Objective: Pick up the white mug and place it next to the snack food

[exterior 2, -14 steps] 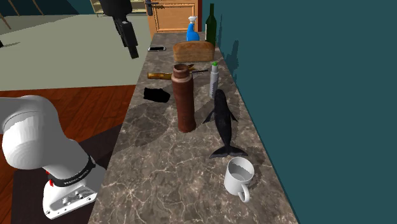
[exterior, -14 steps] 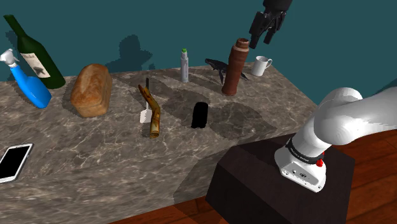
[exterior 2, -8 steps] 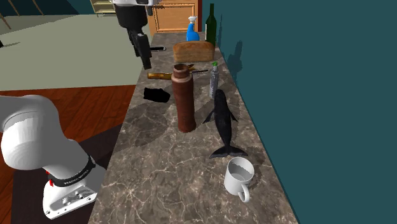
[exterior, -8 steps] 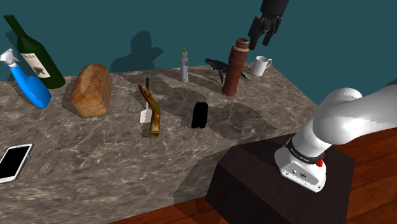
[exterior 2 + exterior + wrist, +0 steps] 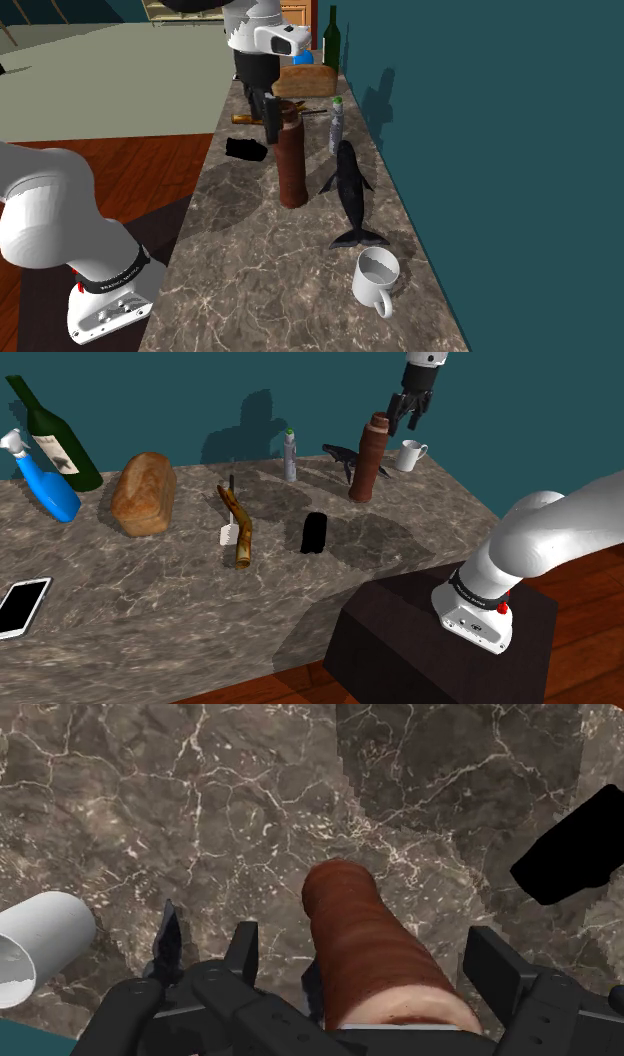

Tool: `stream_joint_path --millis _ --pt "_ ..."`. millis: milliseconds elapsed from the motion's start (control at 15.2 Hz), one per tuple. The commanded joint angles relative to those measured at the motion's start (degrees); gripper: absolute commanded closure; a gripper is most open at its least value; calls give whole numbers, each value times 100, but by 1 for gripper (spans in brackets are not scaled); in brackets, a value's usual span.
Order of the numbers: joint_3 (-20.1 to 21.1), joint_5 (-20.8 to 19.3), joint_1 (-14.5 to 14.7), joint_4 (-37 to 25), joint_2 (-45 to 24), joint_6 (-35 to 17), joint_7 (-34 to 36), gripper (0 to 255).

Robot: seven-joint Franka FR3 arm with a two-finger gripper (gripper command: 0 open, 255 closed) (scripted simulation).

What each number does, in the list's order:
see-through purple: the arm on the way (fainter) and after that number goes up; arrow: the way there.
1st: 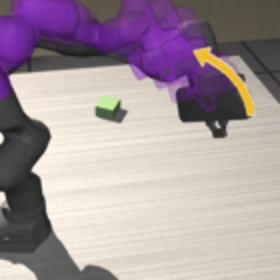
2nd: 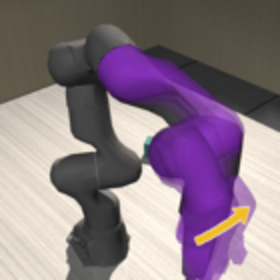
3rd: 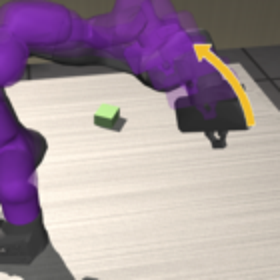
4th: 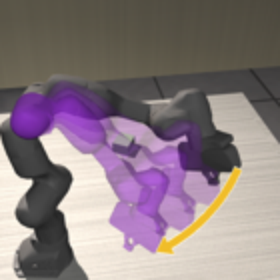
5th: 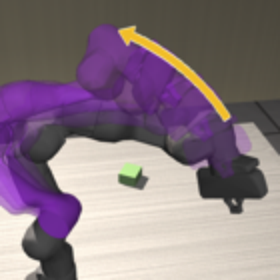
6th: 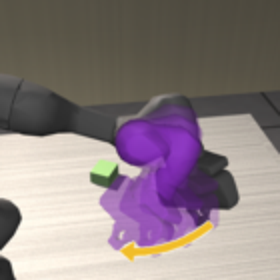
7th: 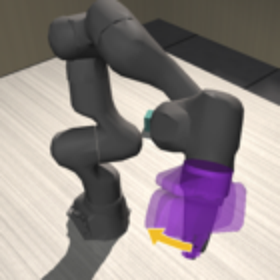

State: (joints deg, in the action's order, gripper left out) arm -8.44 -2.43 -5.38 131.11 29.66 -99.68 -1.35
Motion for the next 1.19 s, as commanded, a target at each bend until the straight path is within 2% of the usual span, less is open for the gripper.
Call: stream_joint_path --millis 0,594,1122 --pt "-175 -84 -85 -90 -272 -124 -172 0" --pt "-891 -206 -407 -697 -1759 -736 -915 0" --pt "-1383 37 -752 -1629 -3299 -1074 -1630 0"
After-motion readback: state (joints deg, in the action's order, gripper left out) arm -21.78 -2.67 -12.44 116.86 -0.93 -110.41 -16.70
